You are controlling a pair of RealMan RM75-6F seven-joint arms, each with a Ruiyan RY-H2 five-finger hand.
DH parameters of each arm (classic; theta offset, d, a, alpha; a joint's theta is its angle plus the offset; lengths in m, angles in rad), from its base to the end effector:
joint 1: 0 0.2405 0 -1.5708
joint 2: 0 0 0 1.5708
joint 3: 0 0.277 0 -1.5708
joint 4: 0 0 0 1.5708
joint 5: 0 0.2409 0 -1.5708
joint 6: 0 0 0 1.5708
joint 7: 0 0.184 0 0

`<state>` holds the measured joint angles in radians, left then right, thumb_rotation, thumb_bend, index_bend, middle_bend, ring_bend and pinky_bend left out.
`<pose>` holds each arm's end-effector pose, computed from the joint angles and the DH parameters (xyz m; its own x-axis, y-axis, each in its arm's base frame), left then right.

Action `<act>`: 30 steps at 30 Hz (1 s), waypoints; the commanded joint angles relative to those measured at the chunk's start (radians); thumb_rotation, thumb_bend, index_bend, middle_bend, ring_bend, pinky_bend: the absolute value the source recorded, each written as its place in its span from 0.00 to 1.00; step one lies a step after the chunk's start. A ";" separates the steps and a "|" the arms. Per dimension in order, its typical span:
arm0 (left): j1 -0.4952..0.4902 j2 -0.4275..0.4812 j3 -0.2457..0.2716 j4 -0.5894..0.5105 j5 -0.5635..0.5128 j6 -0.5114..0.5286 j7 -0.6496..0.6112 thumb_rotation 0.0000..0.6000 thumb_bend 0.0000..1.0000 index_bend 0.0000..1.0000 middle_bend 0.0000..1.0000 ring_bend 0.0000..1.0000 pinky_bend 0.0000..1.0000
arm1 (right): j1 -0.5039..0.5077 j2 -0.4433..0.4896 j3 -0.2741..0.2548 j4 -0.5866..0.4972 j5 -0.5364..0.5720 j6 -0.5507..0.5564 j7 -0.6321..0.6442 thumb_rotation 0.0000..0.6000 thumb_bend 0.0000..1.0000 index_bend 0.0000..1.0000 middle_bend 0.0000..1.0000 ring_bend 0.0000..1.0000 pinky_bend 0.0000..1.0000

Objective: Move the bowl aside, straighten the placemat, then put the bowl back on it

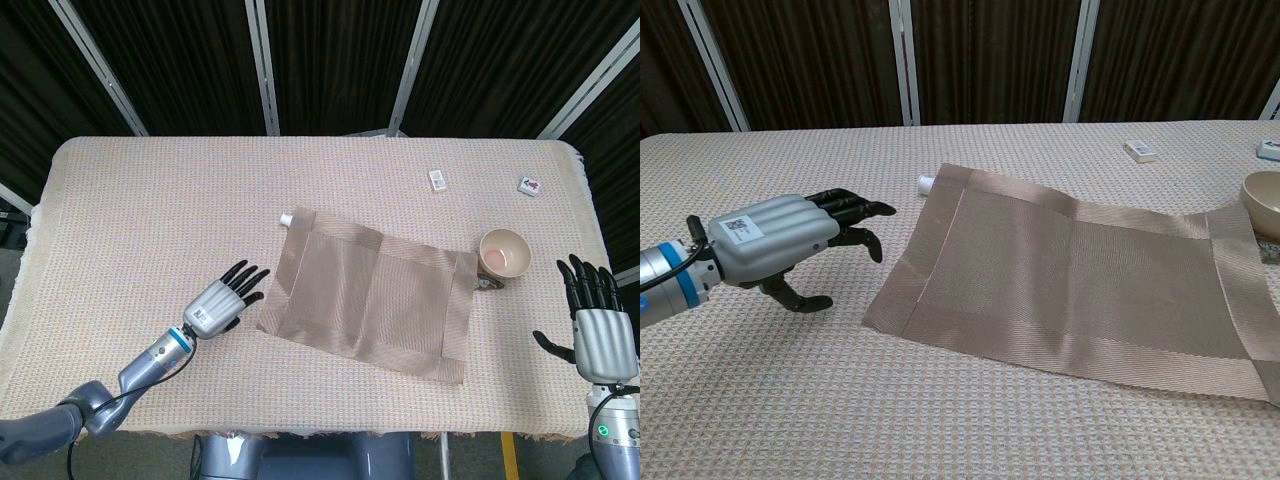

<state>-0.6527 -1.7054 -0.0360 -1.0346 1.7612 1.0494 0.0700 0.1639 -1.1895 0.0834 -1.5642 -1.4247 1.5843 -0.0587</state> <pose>-0.1982 0.3622 -0.1088 0.6595 0.0630 0.7491 0.5701 -0.6915 -0.4437 -0.3284 -0.2583 0.1478 0.4115 0.1572 0.8977 -0.9092 0.0027 0.4163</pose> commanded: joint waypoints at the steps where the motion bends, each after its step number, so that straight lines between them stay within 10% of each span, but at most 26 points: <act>1: -0.035 -0.036 0.007 0.045 0.006 -0.020 -0.016 1.00 0.30 0.29 0.00 0.00 0.00 | 0.001 0.001 0.009 0.007 0.006 -0.009 0.007 1.00 0.00 0.00 0.00 0.00 0.00; 19: -0.080 -0.129 0.038 0.103 -0.021 -0.051 0.010 1.00 0.36 0.31 0.00 0.00 0.00 | -0.017 0.017 0.028 -0.015 -0.011 -0.007 0.022 1.00 0.00 0.00 0.00 0.00 0.00; 30: -0.088 -0.138 0.044 0.082 -0.043 -0.036 0.008 1.00 0.51 0.48 0.00 0.00 0.00 | -0.026 0.025 0.034 -0.025 -0.029 -0.006 0.033 1.00 0.00 0.00 0.00 0.00 0.00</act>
<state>-0.7408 -1.8430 0.0085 -0.9506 1.7201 1.0113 0.0803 0.1377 -1.1646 0.1174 -1.5890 -1.4534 1.5783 -0.0256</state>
